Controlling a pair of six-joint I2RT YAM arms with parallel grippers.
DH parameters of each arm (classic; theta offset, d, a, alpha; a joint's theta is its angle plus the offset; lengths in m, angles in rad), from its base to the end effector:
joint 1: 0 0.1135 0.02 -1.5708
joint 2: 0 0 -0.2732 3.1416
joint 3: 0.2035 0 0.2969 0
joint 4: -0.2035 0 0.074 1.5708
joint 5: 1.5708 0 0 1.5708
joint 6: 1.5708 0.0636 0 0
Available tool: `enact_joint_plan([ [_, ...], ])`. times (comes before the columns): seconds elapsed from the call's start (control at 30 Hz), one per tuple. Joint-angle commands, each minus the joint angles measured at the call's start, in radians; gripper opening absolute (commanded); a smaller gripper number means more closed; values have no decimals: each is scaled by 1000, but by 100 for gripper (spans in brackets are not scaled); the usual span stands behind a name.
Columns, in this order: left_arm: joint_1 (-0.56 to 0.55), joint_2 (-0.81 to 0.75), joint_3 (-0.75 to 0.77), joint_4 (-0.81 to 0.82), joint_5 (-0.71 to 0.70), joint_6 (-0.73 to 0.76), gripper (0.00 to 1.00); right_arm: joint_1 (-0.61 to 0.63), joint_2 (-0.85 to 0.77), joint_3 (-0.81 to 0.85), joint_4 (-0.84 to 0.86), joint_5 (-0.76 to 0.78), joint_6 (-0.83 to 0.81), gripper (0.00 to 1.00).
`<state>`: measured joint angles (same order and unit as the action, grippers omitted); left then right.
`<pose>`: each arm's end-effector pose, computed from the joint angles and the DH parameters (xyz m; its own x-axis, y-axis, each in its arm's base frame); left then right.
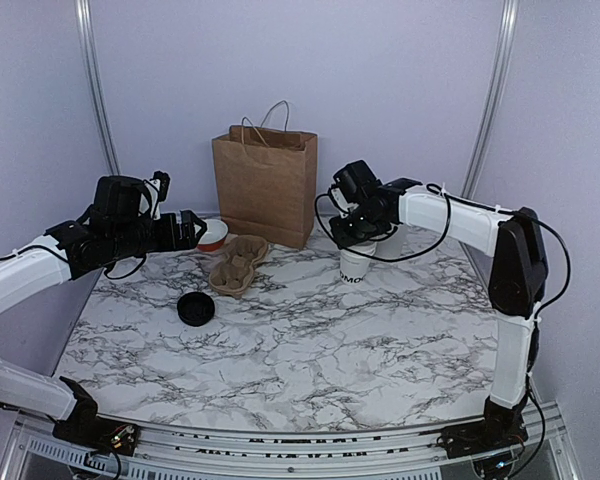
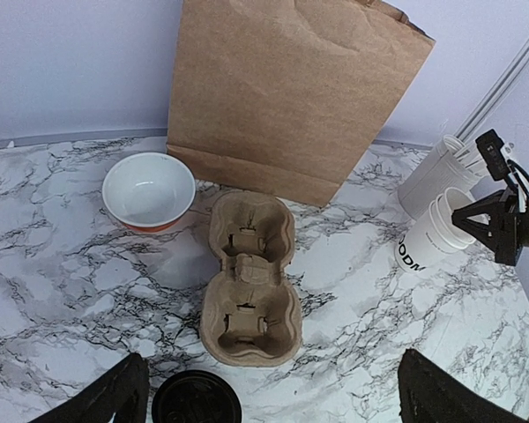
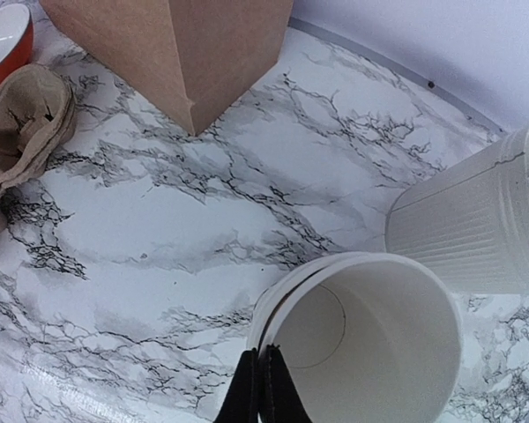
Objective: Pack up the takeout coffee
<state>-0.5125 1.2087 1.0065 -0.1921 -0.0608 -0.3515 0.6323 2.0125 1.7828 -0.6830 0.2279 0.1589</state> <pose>0.3044 -0.1668 0.3166 -0.4660 -0.1321 -0.8749 0.2984 0.9074 -0.2960 0.4253 0.2938 0.2451 -0.7036 -0.3244 -0.6322 -0.3574 0.9305 -0.0797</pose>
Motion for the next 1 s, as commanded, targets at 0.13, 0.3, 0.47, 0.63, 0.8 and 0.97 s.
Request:
enact_joint_plan([
  [0.13, 4, -14, -13, -14, -4, 8, 99, 24, 24, 66, -27, 49, -14, 0],
  [0.3, 4, -10, -11, -14, -5, 6, 99, 34, 40, 92, -49, 75, -23, 0],
  [0.47, 5, -5, -11, -12, -4, 5, 99, 65, 69, 154, -98, 180, -39, 0],
  [0.63, 6, 1, -10, -11, 1, 3, 99, 79, 77, 193, -125, 212, -44, 0],
  [0.8, 6, 5, -9, -10, 11, 3, 99, 79, 72, 216, -146, 218, -47, 0],
  [0.97, 8, 9, -9, -8, 22, 1, 99, 79, 55, 227, -158, 222, -50, 0],
])
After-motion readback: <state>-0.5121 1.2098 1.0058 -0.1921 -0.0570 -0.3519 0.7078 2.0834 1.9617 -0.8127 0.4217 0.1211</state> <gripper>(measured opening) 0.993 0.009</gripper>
